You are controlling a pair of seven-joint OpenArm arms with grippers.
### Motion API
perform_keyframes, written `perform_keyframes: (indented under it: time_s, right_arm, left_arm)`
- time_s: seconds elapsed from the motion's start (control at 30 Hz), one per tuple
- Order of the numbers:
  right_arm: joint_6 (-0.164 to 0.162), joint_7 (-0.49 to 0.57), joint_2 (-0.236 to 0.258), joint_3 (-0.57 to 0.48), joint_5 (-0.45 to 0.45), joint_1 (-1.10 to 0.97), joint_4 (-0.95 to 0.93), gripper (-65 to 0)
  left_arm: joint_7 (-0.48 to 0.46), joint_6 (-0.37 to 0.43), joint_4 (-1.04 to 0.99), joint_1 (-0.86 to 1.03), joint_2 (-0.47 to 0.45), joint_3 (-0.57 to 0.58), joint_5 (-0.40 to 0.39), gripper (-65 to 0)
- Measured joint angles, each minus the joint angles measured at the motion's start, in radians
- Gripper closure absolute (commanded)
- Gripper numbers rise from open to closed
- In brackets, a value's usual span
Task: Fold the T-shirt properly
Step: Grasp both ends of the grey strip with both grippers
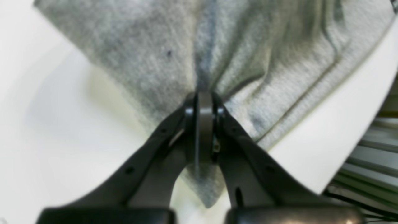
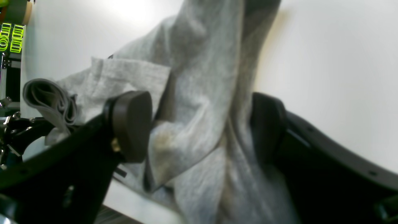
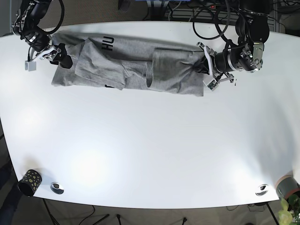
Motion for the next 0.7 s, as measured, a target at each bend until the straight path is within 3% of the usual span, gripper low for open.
perform_keyframes:
  time_s: [0.33, 0.53, 0.6, 0.7]
  right_arm:
    - [0.000, 0.006, 0.003, -0.071, 0.013, 0.003, 0.005, -45.8]
    - [0.000, 0.026, -0.037, -0.103, 0.031, 0.005, 0.008, -45.2]
    - [0.001, 0.025, -0.041, -0.104, 0.035, 0.006, 0.008, -41.5]
    - [0.000, 0.020, -0.039, -0.104, 0.022, 0.008, 0.007, -29.3]
  left_arm:
    - [0.007, 0.000, -0.006, -0.012, -0.001, -0.001, 0.003, 0.0]
    - [0.007, 0.000, -0.007, -0.011, -0.001, -0.001, 0.003, 0.0]
    - [0.006, 0.000, -0.007, -0.011, -0.001, -0.001, 0.002, 0.0]
    - [0.006, 0.000, -0.007, -0.010, 0.000, -0.002, 0.003, 0.0]
